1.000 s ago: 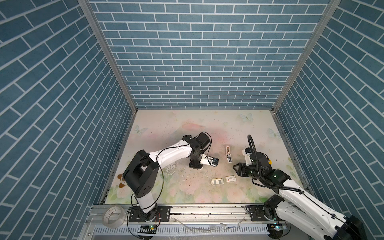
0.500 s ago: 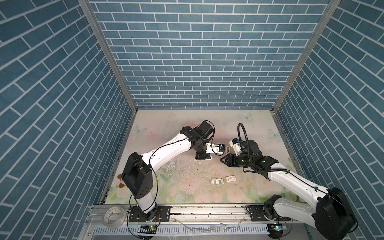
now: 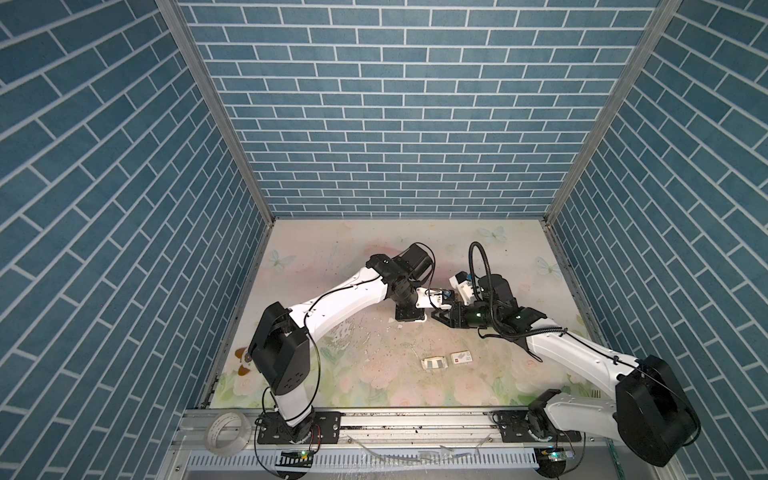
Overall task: Load the staples into the stapler
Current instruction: 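Lift the stapler toward the right gripper while the right gripper reaches its top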
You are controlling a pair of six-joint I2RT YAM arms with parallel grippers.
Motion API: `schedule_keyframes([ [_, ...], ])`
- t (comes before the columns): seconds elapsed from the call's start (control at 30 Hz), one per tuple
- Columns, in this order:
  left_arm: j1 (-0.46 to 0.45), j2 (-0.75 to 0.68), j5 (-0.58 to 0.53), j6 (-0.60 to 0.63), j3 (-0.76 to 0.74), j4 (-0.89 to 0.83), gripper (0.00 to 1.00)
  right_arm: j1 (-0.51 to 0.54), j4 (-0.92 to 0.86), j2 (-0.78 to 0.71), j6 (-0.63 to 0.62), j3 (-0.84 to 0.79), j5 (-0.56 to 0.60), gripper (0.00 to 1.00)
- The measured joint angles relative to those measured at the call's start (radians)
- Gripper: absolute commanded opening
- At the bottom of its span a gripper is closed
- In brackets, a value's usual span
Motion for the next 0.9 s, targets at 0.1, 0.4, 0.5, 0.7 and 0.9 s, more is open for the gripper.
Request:
schedule_keyframes([
  [0.1, -0.002, 0.000, 0.002, -0.006, 0.014, 0.001, 0.03, 0.005, 0.006, 0.025, 0.000, 0.001, -0.010, 0.43],
  [0.4, -0.007, 0.000, 0.012, -0.019, 0.019, 0.004, 0.03, 0.007, 0.011, 0.048, 0.000, 0.005, -0.013, 0.42],
  [0.5, -0.008, 0.000, 0.015, -0.023, 0.019, 0.004, 0.03, 0.008, 0.012, 0.048, 0.000, 0.005, -0.013, 0.42],
  [0.7, -0.009, 0.000, 0.016, -0.027, 0.019, 0.005, 0.03, 0.008, 0.012, 0.048, 0.000, 0.005, -0.013, 0.42],
  [0.9, -0.009, 0.000, 0.021, -0.034, 0.019, 0.005, 0.02, 0.008, 0.014, 0.052, 0.000, 0.005, -0.013, 0.41],
])
